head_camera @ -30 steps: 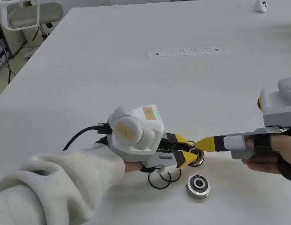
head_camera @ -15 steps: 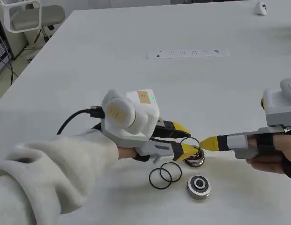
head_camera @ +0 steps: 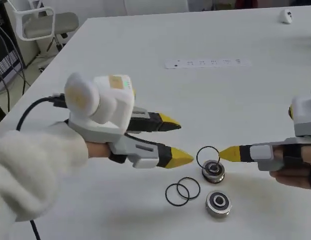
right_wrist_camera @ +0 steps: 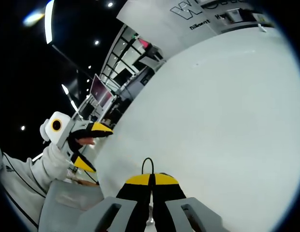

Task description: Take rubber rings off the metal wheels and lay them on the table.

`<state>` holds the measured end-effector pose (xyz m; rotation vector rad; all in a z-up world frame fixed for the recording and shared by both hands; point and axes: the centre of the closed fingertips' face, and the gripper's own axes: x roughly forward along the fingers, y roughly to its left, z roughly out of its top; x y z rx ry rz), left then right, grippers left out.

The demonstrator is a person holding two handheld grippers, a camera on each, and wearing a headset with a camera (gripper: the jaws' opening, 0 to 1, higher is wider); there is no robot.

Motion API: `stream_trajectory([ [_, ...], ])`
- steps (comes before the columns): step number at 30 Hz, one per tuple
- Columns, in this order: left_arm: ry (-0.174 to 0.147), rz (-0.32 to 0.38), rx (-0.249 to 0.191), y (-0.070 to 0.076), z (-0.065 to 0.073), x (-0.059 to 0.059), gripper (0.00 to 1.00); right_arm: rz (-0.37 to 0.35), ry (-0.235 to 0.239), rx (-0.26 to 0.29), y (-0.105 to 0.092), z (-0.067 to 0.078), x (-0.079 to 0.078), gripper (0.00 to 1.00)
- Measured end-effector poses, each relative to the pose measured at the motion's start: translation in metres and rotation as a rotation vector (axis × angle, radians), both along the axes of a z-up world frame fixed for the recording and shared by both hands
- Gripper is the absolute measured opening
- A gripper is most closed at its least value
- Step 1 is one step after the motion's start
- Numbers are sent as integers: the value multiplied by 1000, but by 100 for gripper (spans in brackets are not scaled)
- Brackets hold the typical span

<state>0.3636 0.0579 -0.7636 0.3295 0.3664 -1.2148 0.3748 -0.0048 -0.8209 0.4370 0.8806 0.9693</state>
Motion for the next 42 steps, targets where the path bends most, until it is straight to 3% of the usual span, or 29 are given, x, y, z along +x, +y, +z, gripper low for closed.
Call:
stream_trajectory([
  [7, -28, 69, -7, 30, 16, -4, 55, 19, -16, 20, 8, 10, -3, 0],
  [11, -43, 102, -14, 42, 22, -10, 67, 36, -23, 31, 14, 15, -6, 0],
  [19, -48, 153, -38, 64, 30, -23, 77, 75, -27, 63, 29, 25, -14, 0],
  [25, -42, 203, -63, 86, 34, -39, 84, 109, -36, 72, 37, 31, -22, 0],
  [31, -36, 241, -84, 100, 29, -54, 93, 148, -37, 82, 48, 35, -31, 0],
  [37, -18, 279, -78, 110, 22, -67, 98, 186, -30, 83, 57, 34, -40, 0],
  [42, 14, 328, -72, 122, 10, -78, 100, 216, -24, 75, 63, 30, -47, 0],
])
